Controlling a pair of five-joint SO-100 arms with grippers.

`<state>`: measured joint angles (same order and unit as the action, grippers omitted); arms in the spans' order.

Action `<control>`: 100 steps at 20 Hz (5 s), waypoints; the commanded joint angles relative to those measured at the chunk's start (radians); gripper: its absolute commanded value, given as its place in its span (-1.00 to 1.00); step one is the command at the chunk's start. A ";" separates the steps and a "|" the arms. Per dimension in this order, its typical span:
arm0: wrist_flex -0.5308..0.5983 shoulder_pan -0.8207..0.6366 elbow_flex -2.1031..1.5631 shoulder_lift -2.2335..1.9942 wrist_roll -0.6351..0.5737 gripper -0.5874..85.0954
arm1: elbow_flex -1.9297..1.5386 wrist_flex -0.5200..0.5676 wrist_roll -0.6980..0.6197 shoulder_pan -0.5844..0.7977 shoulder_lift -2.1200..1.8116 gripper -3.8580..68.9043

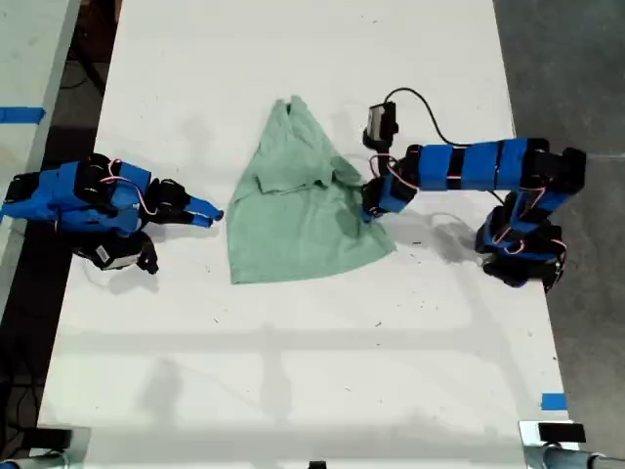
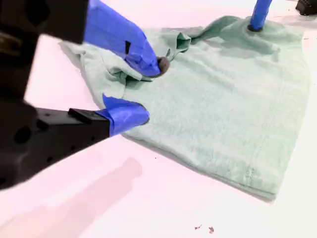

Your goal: Fold t shirt

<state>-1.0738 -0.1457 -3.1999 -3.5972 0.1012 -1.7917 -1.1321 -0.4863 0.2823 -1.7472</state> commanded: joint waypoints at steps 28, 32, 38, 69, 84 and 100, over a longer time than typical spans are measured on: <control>0.005 0.008 -0.009 -0.006 -0.008 -0.71 | -1.293 0.176 0.081 -0.169 -1.775 -0.87; 0.005 0.008 -0.008 -0.008 -0.008 -0.71 | -1.319 -0.193 0.834 -0.132 -1.761 -0.70; 0.005 0.008 -0.008 -0.008 -0.008 -0.71 | -1.319 -0.190 0.353 -0.170 -1.759 -0.42; 0.005 0.008 -0.008 -0.008 -0.008 -0.71 | -1.319 -0.190 0.383 -0.169 -1.759 -0.42; 0.005 0.008 -0.008 -0.008 -0.008 -0.71 | -1.319 -0.192 0.383 -0.169 -1.759 -0.42; 0.005 0.008 -0.008 -0.008 -0.008 -0.71 | -1.319 -0.192 0.383 -0.169 -1.759 -0.42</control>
<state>-1.0738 -0.1457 -3.1999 -3.5972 0.1012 -3.0557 -1.3192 -0.0874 0.1150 -3.4975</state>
